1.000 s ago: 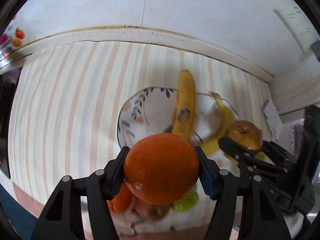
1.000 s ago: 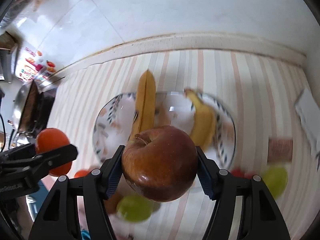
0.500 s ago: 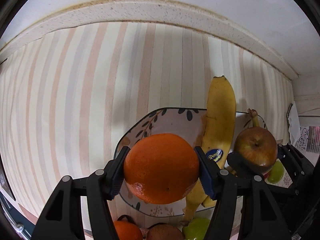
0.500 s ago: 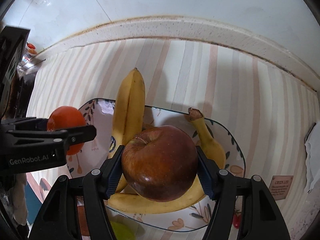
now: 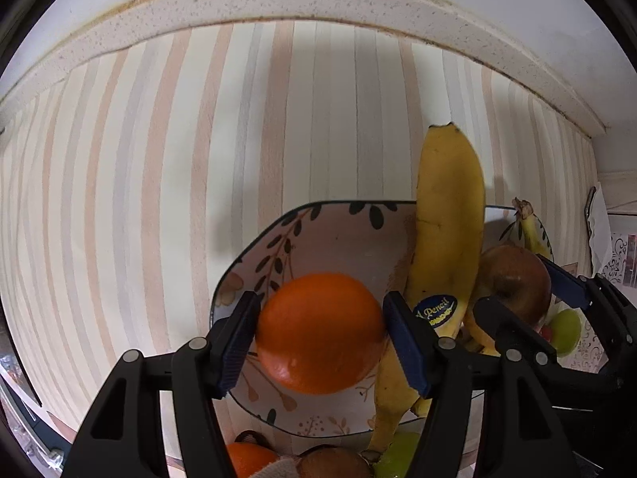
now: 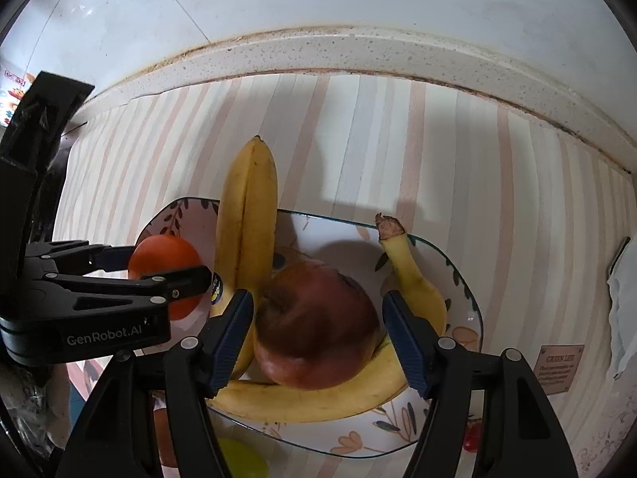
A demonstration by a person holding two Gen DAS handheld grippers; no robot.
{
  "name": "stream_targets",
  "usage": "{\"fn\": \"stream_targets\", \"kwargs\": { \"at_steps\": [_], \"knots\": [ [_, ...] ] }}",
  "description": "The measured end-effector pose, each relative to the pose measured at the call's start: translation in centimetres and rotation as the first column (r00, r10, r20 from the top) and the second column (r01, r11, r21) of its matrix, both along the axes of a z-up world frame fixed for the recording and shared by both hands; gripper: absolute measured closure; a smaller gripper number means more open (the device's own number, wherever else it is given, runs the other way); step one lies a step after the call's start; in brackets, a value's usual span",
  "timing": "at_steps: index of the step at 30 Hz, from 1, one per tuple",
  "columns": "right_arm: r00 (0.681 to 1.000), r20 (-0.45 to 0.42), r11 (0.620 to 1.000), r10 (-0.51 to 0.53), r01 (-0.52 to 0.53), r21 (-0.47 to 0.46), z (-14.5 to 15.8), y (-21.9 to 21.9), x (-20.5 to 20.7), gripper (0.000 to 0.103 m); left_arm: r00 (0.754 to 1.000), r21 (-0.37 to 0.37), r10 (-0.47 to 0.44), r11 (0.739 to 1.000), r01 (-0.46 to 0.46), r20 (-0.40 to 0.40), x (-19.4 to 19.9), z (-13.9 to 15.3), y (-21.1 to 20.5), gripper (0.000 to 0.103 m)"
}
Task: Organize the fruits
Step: 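Carry the mandarin and red apple over the floral plate with both tools, then open both tools to release the mandarin and apple onto the plate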
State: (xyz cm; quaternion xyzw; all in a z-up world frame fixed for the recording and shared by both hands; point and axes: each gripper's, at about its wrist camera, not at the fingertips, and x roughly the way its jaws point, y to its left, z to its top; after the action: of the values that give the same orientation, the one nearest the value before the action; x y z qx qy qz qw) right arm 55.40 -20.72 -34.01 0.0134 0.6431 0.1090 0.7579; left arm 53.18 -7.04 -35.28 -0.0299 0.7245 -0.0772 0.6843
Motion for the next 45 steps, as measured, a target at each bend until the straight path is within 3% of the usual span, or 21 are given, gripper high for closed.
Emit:
{"fn": "stream_targets", "kwargs": {
  "at_steps": [5,9,12,16,27,35,45],
  "knots": [
    [1.000,0.004,1.000,-0.029,0.029,0.002,0.7,-0.6,-0.3,0.032,0.999,-0.026,0.040,0.999,-0.040,0.029,0.3,1.7,-0.1,0.036],
    [0.997,0.008,0.997,-0.072,0.072,0.003,1.7,-1.4,-1.3,0.020,0.996,-0.027,0.049,0.999,-0.047,0.078,-0.7,4.1,1.1,0.020],
    [0.995,0.007,0.995,-0.104,0.104,-0.001,2.2,-1.9,-2.2,0.012,0.991,-0.022,0.057,0.998,-0.055,0.117,-1.9,5.5,1.7,0.014],
    [0.992,0.031,0.992,-0.126,0.126,-0.026,3.2,-2.3,-4.0,0.011,0.984,-0.001,0.067,0.998,-0.067,0.162,-3.5,6.9,3.1,0.006],
    [0.979,0.136,0.986,-0.153,0.160,-0.045,7.1,-2.3,-9.1,0.009,0.946,0.033,0.066,0.996,-0.081,0.316,-8.4,10.6,2.9,0.005],
    [0.959,0.228,0.984,-0.166,0.175,-0.020,11.0,-2.7,-12.7,0.009,0.897,0.077,0.030,0.995,-0.071,0.440,-12.1,14.8,2.4,0.005],
    [0.930,0.319,0.981,-0.184,0.193,0.004,15.3,-3.4,-16.9,0.009,0.876,0.034,0.027,0.998,-0.050,0.482,-16.3,17.7,2.4,0.005]
  ]
}}
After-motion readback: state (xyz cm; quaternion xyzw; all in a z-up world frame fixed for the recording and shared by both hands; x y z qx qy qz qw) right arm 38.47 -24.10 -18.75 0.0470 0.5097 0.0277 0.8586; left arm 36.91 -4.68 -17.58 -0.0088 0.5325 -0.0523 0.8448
